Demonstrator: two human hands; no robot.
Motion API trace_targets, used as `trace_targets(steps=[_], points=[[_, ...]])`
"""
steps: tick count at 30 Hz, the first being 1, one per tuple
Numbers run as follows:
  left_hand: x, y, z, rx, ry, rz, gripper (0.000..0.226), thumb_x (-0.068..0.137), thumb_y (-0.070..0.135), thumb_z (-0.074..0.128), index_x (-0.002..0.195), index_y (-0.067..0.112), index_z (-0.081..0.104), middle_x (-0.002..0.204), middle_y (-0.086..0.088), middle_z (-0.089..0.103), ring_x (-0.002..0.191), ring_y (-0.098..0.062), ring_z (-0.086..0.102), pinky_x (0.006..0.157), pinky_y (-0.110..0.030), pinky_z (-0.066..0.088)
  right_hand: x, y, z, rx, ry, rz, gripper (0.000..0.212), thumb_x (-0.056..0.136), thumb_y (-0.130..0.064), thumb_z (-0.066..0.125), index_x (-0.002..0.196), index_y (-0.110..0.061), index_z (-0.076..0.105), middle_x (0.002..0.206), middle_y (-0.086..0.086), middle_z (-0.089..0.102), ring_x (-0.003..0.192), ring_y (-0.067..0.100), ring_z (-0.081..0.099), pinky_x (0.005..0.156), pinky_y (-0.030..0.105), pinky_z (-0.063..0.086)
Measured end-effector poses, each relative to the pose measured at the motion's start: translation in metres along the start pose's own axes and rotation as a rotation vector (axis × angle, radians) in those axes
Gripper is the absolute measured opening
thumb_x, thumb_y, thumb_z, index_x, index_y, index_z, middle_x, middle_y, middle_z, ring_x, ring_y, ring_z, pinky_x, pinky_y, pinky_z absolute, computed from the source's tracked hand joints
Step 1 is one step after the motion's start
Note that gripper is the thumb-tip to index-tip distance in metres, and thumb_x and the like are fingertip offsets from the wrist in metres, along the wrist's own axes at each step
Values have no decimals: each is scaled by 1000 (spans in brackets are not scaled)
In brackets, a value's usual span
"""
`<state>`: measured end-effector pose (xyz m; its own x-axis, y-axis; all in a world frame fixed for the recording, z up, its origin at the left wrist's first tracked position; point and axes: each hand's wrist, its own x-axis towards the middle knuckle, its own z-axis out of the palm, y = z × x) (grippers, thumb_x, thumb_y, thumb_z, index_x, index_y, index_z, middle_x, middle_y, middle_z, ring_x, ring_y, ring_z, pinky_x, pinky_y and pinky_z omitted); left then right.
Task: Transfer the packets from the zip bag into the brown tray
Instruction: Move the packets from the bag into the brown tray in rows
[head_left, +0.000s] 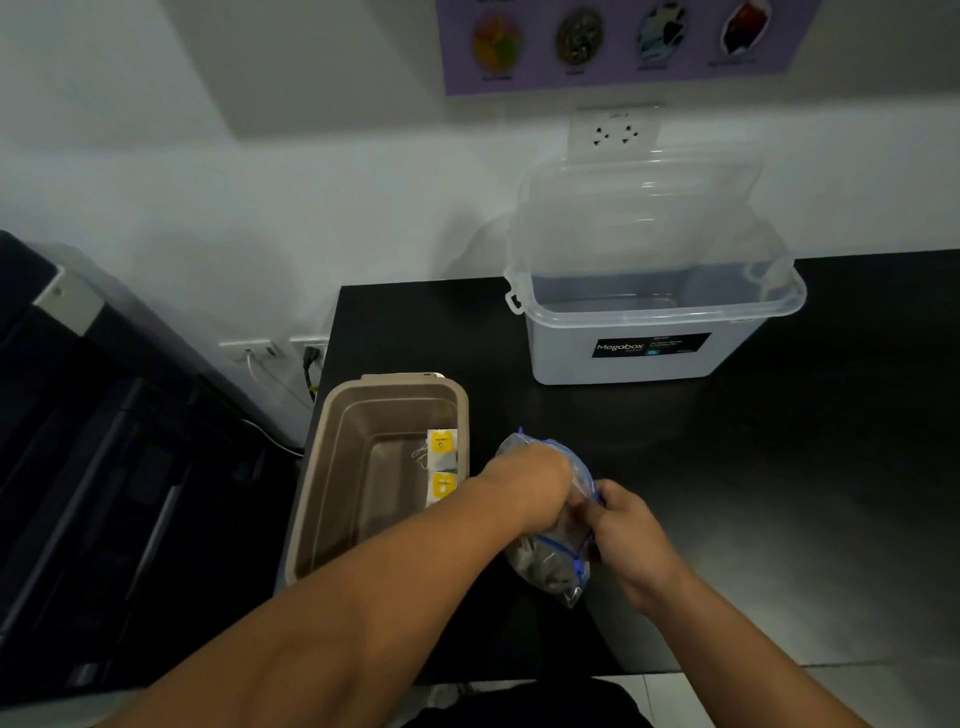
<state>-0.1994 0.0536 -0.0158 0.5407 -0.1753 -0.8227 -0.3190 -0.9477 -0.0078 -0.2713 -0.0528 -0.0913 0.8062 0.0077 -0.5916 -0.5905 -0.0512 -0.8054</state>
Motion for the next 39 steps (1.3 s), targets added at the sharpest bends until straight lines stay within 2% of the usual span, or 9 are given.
trace_targets(steps=[4, 8, 12, 16, 21, 27, 33, 36, 39], points=[[-21, -30, 11, -353, 274, 97, 20, 87, 21, 70, 106, 14, 71, 99, -3, 70, 93, -19, 68, 91, -36, 57, 2, 0, 0, 24, 11, -3, 15, 106, -15, 56, 108, -6, 67, 95, 16, 78, 86, 31, 75, 77, 48, 59], [-45, -55, 8, -686, 315, 186, 17, 91, 9, 63, 99, 22, 70, 81, 4, 68, 77, -14, 72, 79, -33, 62, 4, -2, 3, 36, 15, 25, 14, 105, -12, 56, 111, -5, 66, 102, 22, 76, 94, 38, 75, 77, 47, 60], [-73, -85, 3, -825, 356, 236, 22, 92, 8, 62, 101, 23, 76, 77, 2, 73, 65, -8, 68, 75, -26, 61, 10, -2, 9, 29, 23, 36, 12, 103, -10, 58, 111, -5, 67, 99, 18, 78, 91, 36, 76, 75, 45, 62], [-106, -121, 8, -845, 485, 236, 22, 83, 10, 77, 94, 29, 79, 78, 10, 74, 70, 1, 68, 64, -10, 50, 15, 0, 13, 28, 23, 41, 13, 104, -12, 57, 112, -7, 67, 99, 15, 79, 92, 33, 77, 78, 46, 62], [-117, -156, 37, -894, 536, 119, 6, 82, 27, 82, 85, 29, 78, 83, 11, 74, 79, -1, 67, 74, -18, 50, 13, -1, 15, 23, 33, 40, 13, 104, -9, 56, 110, -9, 68, 100, 16, 79, 95, 34, 76, 83, 48, 62], [-80, -161, 82, -1072, 304, 15, 7, 91, 13, 72, 89, 19, 71, 81, -3, 73, 73, -10, 69, 78, -32, 62, 12, -1, 19, 50, 27, 56, 13, 103, -9, 57, 112, -8, 67, 102, 16, 78, 95, 34, 76, 76, 43, 60], [-30, -150, 110, -1013, 128, -115, 17, 96, 9, 63, 91, 24, 70, 90, -7, 71, 76, -15, 70, 74, -30, 63, 11, -1, 23, 58, 21, 61, 14, 104, -11, 56, 114, -10, 66, 104, 16, 78, 96, 33, 76, 69, 39, 59], [-13, -147, 117, -1007, 50, -204, 18, 97, 7, 59, 112, 12, 67, 94, -14, 71, 83, -22, 73, 79, -36, 63, 12, 0, 22, 63, 19, 65, 15, 104, -11, 56, 116, -11, 66, 105, 15, 78, 96, 33, 76, 68, 38, 59], [-2, -145, 124, -1001, -33, -274, 30, 99, 8, 58, 128, 3, 58, 82, -13, 69, 69, -20, 71, 82, -40, 62, 12, 1, 20, 74, 15, 69, 16, 104, -11, 56, 116, -11, 66, 105, 14, 78, 95, 32, 77, 71, 40, 60]])
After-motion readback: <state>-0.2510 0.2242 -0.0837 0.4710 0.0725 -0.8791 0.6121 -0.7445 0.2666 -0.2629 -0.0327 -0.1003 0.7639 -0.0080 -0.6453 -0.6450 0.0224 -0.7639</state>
